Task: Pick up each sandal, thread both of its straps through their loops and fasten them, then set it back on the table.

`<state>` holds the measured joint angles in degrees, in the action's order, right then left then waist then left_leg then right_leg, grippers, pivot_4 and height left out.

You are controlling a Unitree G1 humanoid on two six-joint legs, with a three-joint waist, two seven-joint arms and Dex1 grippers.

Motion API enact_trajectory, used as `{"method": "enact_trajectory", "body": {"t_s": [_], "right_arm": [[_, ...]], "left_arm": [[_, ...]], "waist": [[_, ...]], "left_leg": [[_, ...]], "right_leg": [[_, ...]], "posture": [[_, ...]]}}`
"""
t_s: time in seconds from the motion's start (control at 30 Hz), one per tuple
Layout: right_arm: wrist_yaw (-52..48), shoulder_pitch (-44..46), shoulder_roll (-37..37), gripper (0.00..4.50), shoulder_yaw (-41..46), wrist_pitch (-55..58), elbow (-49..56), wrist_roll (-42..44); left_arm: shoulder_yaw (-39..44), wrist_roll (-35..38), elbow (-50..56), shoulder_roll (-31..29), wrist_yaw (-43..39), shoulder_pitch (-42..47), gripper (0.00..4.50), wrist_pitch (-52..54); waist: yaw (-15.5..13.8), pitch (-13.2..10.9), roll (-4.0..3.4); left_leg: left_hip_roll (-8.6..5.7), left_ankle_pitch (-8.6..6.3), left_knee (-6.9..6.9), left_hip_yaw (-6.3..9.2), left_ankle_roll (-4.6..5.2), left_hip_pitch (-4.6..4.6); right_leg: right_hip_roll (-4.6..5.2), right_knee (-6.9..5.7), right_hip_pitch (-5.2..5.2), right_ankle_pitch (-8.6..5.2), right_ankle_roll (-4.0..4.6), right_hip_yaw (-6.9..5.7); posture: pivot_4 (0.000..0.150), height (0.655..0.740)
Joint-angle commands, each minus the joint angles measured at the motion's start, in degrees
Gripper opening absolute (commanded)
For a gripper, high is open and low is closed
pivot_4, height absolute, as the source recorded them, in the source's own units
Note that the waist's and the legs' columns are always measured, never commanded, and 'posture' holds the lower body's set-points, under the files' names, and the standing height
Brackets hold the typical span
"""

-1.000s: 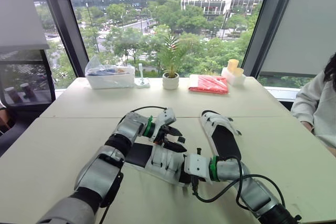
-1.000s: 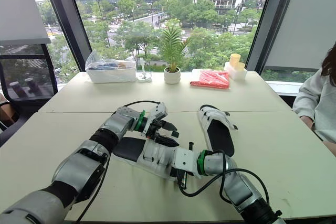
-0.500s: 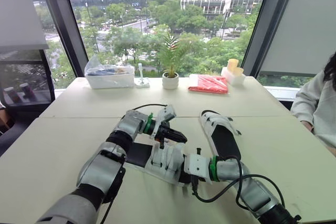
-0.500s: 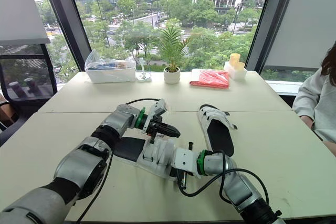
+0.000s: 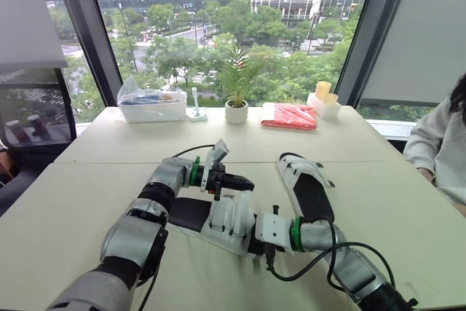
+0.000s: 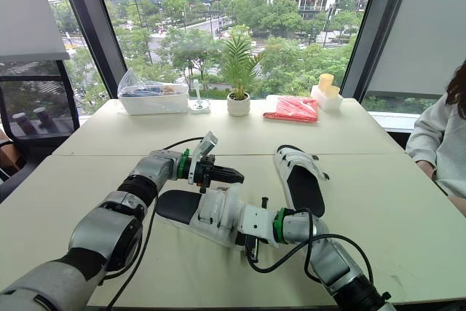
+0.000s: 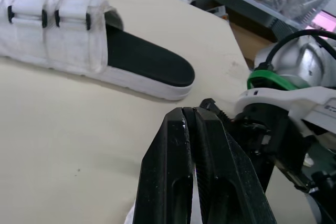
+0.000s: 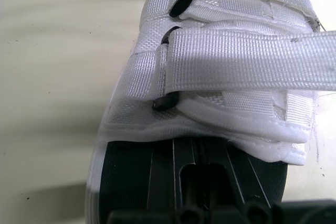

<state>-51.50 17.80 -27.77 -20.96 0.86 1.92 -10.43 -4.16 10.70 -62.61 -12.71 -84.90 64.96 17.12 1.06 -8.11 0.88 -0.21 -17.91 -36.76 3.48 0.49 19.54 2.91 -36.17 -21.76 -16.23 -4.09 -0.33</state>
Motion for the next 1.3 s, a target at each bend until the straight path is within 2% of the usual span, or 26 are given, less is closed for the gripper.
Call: {"method": "enact_trajectory", "body": {"t_s": [0.03, 0.23, 0.43, 0.7, 0.9, 1.03, 1.13, 1.3], "right_arm": [[-2.7, -5.8, -1.2, 0.0, -6.7, 4.7, -5.6, -3.4], [-2.6, -5.9, -1.3, 0.0, -6.6, 4.9, -5.4, -3.3], [-2.6, -5.8, -1.2, 0.0, -6.7, 4.9, -5.5, -3.3], [-2.5, -6.0, -1.3, 0.0, -6.6, 5.2, -5.4, -3.3], [-2.5, -5.7, -1.4, 0.0, -6.7, 5.1, -5.6, -3.3], [-2.5, -5.8, -1.4, 0.0, -6.7, 5.2, -5.5, -3.2], [-2.4, -5.8, -1.4, 0.0, -6.7, 5.2, -5.6, -3.2], [-2.3, -5.6, -1.3, 0.0, -6.6, 5.0, -5.9, -3.3]], "left_arm": [[4.0, 4.9, 3.4, -0.6, -4.4, 3.0, 0.03, 5.0], [4.8, 4.7, 3.7, -0.4, -2.7, 2.9, 0.03, 5.5], [2.7, 0.6, 1.9, 0.1, 2.8, 1.7, 0.03, -1.2], [-4.0, -9.8, -1.6, -1.3, 8.2, -0.6, 0.03, -15.9], [-7.6, -14.6, -3.9, -1.0, 12.2, -0.8, 0.03, -22.8], [-10.3, -17.9, -4.7, -0.7, 14.3, -1.1, 1.54, -28.0], [-12.8, -21.8, -5.6, -0.6, 18.4, -0.8, 3.03, -32.3], [-13.9, -24.4, -7.3, -0.3, 23.8, 0.3, 3.03, -34.4]], "waist": [[0.0, 0.0, 0.0], [0.0, 0.0, -0.01], [0.0, 0.0, -0.01], [-0.1, 0.0, -0.01], [-0.2, 0.0, -0.03], [-0.2, 0.1, -0.06], [-0.2, 0.1, -0.02], [-0.2, 0.2, -0.04]], "left_leg": [[0.0, 0.0, 0.0, 0.0, 0.0, 0.02], [0.0, 0.0, 0.0, 0.0, 0.0, 0.02], [0.0, 0.01, 0.0, 0.0, -0.02, 0.03], [0.0, 0.01, 0.0, 0.0, -0.04, 0.02], [-0.01, 0.01, 0.0, 0.0, -0.04, -0.07], [-0.01, 0.01, 0.0, 0.0, -0.04, -0.12], [-0.01, 0.01, 0.0, 0.02, -0.04, -0.1], [-0.01, 0.0, 0.02, 0.01, -0.03, -0.1]], "right_leg": [[-0.02, -0.01, -0.01, 0.0, 0.0, 0.0], [-0.03, -0.01, -0.03, 0.0, 0.0, 0.0], [0.03, -0.01, -0.03, 0.01, 0.0, 0.01], [0.09, -0.01, -0.03, 0.01, 0.01, 0.01], [0.13, 0.0, 0.07, 0.01, 0.01, 0.01], [0.13, 0.01, 0.13, 0.01, 0.01, 0.0], [0.1, 0.01, 0.12, 0.01, 0.0, -0.01], [0.01, 0.02, 0.12, 0.01, 0.0, -0.01]], "posture": [[0.15, 0.7374], [0.15, 0.7374], [0.15, 0.7374], [0.15, 0.7374], [0.15, 0.7374], [0.15, 0.7374], [0.15, 0.7374], [0.15, 0.7374]]}}
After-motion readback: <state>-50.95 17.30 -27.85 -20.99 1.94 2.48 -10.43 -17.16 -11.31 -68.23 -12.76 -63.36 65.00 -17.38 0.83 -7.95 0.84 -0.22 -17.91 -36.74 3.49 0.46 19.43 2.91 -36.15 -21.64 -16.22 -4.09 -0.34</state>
